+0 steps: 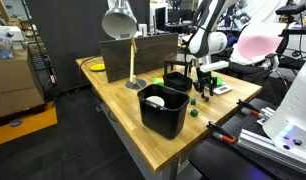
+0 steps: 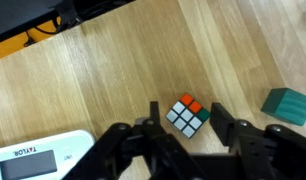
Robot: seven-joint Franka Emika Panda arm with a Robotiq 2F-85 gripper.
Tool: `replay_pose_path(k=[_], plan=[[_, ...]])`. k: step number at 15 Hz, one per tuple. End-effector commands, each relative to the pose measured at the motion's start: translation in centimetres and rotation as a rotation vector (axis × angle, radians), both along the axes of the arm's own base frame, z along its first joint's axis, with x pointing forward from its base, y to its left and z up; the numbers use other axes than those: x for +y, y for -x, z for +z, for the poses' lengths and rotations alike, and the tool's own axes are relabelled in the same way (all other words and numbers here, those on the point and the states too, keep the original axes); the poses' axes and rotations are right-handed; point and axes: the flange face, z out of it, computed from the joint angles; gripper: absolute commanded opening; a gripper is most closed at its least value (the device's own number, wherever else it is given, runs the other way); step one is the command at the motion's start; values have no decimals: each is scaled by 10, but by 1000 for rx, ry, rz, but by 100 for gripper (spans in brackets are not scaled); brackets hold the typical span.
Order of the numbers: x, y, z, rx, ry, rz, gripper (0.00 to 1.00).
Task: Move the Rubik's cube to the left side of the table
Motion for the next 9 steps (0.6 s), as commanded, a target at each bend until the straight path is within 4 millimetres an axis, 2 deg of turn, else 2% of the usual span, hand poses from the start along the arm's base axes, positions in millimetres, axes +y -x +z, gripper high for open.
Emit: replay_pose_path(k=[1, 2, 3, 7, 9], plan=[[-1, -5, -6, 3, -36, 6, 27], [-1, -5, -7, 5, -41, 10, 19], [0, -6, -6, 6, -43, 14, 17], [1, -6, -3, -1, -46, 27, 17], [1, -5, 5, -17, -44, 29, 17]])
